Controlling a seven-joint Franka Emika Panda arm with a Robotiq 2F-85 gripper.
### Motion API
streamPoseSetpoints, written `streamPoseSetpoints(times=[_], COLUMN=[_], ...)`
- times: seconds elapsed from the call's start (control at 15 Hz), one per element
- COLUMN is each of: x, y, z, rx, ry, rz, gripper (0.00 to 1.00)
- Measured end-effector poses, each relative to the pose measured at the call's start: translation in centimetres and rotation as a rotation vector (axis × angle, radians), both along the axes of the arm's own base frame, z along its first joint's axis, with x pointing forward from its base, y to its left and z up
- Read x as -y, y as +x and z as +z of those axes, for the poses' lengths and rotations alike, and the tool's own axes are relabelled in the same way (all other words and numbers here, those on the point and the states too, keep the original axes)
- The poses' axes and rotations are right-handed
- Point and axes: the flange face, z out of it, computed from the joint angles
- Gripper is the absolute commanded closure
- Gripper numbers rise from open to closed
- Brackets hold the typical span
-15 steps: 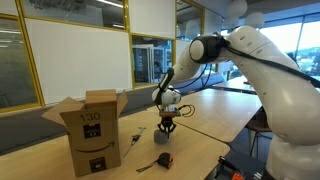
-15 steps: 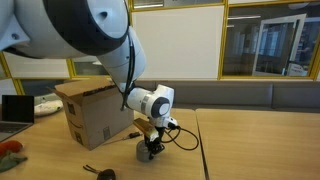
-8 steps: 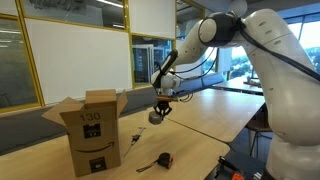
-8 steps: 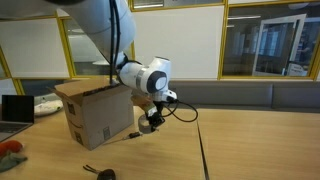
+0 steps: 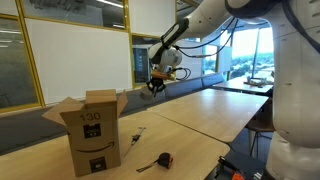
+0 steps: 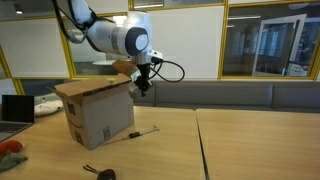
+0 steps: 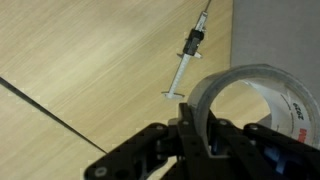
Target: Put the objects on the table in the box
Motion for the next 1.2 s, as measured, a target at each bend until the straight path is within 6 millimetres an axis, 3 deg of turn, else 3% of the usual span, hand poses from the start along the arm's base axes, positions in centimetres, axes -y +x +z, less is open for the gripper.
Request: streamPoseSetpoints(times=[0.33, 0.6, 0.87, 1.2], x=[-5.4, -11.3, -17.0, -21.5], y=[-1.8, -2.7, -2.9, -1.3], z=[8.0, 11.5, 12.1, 10.2], rx=[0.144, 0.232, 0.269, 0.257], ry=[-0.092, -0.134, -0.126, -0.093], rz=[0.068, 0.165, 0.263, 0.351], gripper=[0.9, 0.9, 0.9, 0.9])
